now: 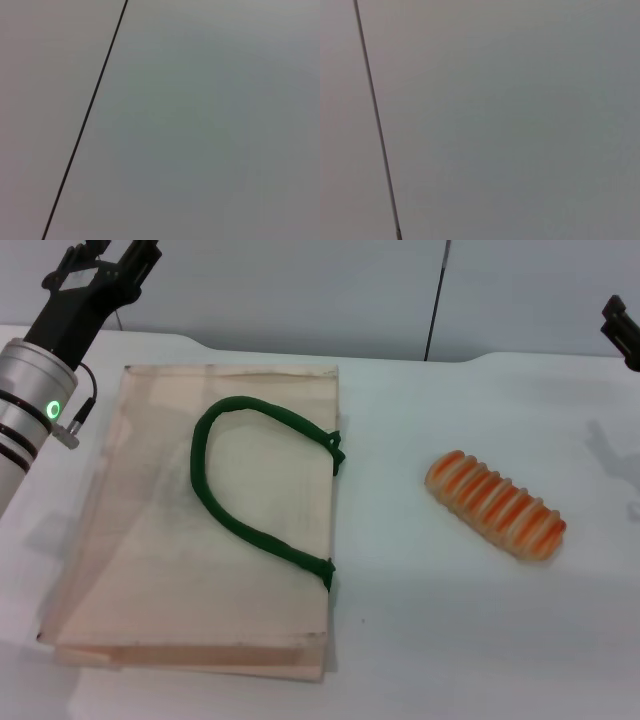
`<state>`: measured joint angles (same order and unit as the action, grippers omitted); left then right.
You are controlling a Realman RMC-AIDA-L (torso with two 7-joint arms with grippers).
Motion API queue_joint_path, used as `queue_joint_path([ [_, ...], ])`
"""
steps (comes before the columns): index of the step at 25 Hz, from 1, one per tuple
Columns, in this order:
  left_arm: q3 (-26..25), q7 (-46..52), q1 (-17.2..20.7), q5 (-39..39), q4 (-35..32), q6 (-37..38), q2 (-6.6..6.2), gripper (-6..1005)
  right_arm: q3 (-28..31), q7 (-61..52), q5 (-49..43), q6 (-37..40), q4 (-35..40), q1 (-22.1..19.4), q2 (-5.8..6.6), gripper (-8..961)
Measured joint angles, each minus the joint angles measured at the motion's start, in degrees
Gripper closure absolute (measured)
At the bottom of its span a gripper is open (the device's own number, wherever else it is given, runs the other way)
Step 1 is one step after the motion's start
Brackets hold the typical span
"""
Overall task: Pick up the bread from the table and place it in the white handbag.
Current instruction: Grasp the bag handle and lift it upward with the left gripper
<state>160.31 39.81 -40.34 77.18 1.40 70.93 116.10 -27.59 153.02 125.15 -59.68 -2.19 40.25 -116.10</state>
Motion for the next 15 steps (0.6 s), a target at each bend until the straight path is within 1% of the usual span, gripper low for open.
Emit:
queue_joint_path([
  [15,0.03,0.0,0.0,-0.11,0.0,0.0,0.0,233,0.0,0.0,0.03,0.0,0.0,0.0,0.0,59],
])
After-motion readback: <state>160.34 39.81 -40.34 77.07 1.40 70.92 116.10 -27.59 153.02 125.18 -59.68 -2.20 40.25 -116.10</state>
